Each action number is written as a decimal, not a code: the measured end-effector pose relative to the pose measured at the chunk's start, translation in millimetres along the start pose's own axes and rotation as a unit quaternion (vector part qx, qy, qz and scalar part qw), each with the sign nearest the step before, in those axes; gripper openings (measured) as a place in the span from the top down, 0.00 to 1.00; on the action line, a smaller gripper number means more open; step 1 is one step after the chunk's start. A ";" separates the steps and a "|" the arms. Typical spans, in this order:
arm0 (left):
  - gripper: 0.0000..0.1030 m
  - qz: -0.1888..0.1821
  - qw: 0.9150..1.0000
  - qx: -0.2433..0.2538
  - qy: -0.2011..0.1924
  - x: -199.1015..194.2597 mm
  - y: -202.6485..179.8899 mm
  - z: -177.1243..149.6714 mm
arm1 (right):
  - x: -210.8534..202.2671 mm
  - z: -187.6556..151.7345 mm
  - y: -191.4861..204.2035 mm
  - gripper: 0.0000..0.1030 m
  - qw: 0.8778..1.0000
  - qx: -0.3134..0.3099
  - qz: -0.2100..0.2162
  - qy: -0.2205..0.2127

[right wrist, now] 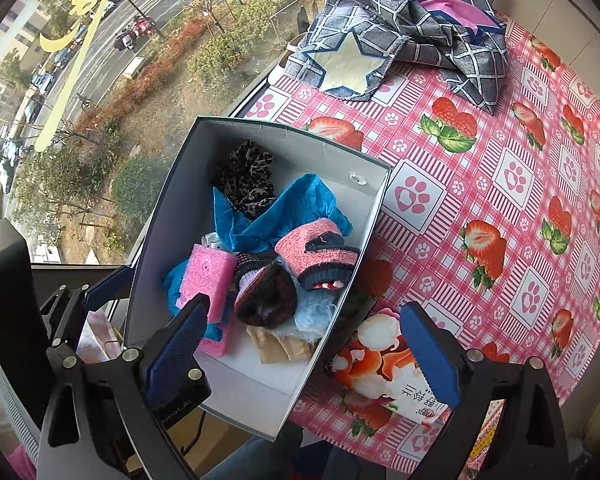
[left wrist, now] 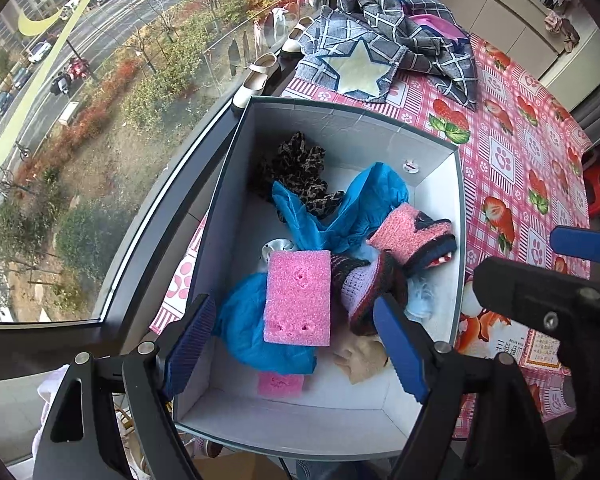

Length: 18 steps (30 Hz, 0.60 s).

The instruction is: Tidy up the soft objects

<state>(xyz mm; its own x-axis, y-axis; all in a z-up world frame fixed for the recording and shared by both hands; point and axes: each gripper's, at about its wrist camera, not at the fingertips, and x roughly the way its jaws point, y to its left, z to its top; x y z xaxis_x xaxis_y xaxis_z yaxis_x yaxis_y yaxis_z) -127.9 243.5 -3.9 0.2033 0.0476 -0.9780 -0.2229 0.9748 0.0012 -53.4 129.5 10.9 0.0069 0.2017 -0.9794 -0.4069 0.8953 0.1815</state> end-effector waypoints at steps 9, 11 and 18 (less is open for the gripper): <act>0.19 0.000 1.000 0.002 0.003 -4.9 -1.8 -9.5 | -5.1 -8.5 -1.0 0.01 1.000 0.007 -0.003 0.000; 0.19 -0.001 1.000 0.002 0.002 -5.4 -2.0 -10.2 | -6.4 -10.0 0.2 0.01 1.000 0.007 -0.003 -0.002; 0.19 -0.005 1.000 0.013 -0.001 -8.6 -5.1 -14.0 | -8.8 -12.8 2.7 0.01 1.000 0.007 -0.006 -0.005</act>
<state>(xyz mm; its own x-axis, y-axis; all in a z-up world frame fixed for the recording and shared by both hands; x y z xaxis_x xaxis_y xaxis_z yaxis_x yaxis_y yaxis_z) -141.8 235.1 1.6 0.2079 0.0384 -0.9774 -0.1951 0.9808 -0.0030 -66.3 125.0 18.9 0.0204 0.1947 -0.9807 -0.3931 0.9034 0.1712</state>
